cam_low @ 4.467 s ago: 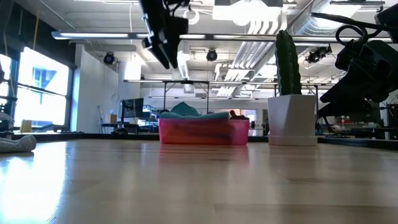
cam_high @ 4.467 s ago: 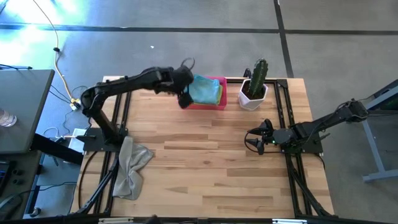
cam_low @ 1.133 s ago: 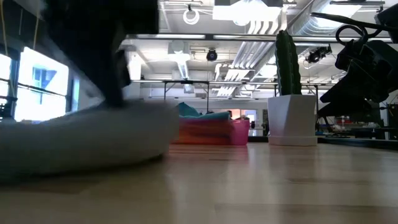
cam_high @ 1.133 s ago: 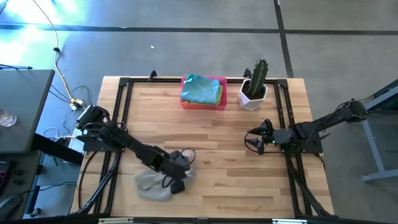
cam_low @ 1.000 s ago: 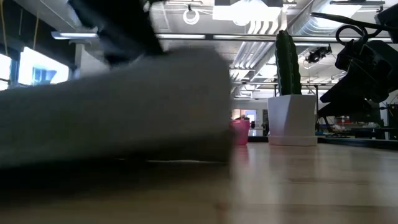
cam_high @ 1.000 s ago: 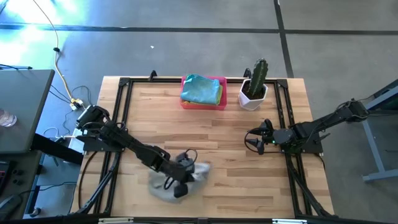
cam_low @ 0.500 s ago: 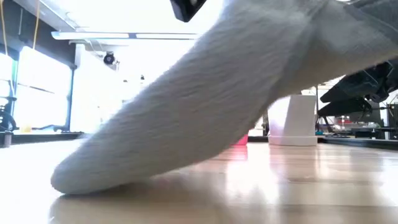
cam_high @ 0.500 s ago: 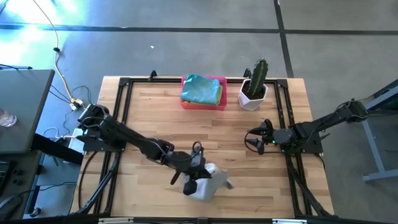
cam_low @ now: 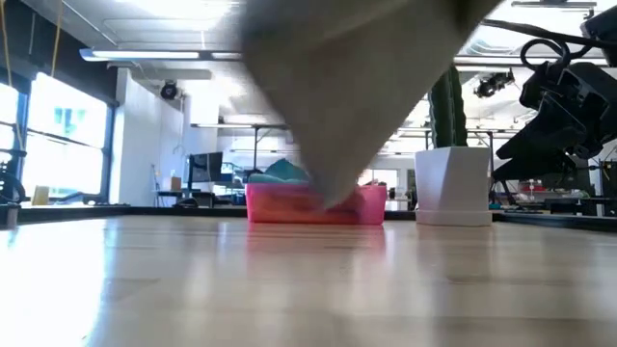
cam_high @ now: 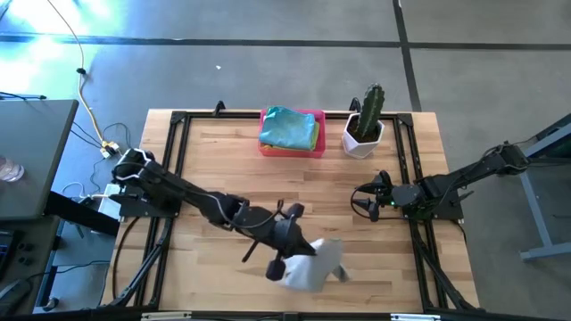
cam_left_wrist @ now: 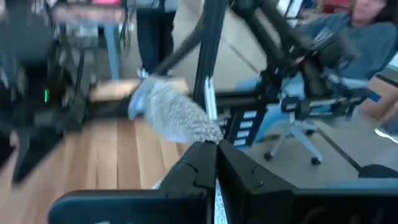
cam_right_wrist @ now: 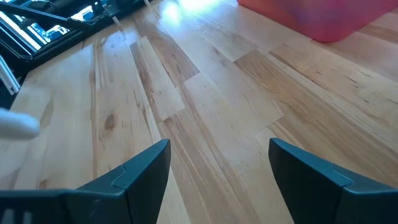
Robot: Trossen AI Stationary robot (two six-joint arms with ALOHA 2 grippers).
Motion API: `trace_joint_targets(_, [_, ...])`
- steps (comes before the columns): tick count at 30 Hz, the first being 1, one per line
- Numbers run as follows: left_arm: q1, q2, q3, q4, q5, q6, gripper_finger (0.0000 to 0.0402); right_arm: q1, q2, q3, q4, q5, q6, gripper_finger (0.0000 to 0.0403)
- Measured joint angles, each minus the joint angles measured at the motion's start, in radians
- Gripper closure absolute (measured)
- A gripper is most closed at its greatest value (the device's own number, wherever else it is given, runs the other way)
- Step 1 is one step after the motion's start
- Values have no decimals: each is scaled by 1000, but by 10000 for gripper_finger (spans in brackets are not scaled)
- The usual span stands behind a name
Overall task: Fold microfiber towels
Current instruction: Fold the gray microfiber cloth on the table
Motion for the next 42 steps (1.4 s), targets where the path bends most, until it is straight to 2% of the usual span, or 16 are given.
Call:
trace_joint_targets(3, [-2,-1,50,-20,3,43,401,0,0,0,0,0,0,139])
trace_joint_targets(8, [-1,-2,105,-234,5,64,401,0,0,0,0,0,0,139])
trace_joint_targets(11, [-1,1,103,-388,-57,54,401,0,0,0,0,0,0,139])
trace_joint_targets(14, [5,18,92,-444,-172,32,401,0,0,0,0,0,0,139])
trace_joint_targets(17, [12,37,92,-433,-222,31,401,0,0,0,0,0,0,139])
trace_joint_targets(24, [27,51,92,-424,-219,32,401,0,0,0,2,7,0,139])
trace_joint_targets(27, [35,51,92,-423,-216,31,401,-1,0,0,48,27,110,139])
trace_joint_targets(31, [45,51,92,-421,-216,24,401,-1,0,0,134,97,261,139])
trace_joint_targets(33, [53,60,93,-416,-212,-7,401,-1,0,0,168,170,289,139])
trace_joint_targets(37, [70,95,92,-409,-211,-22,401,-1,0,0,210,334,258,139])
trace_joint_targets(42, [97,159,93,-343,-192,-23,401,-1,0,0,215,449,181,139])
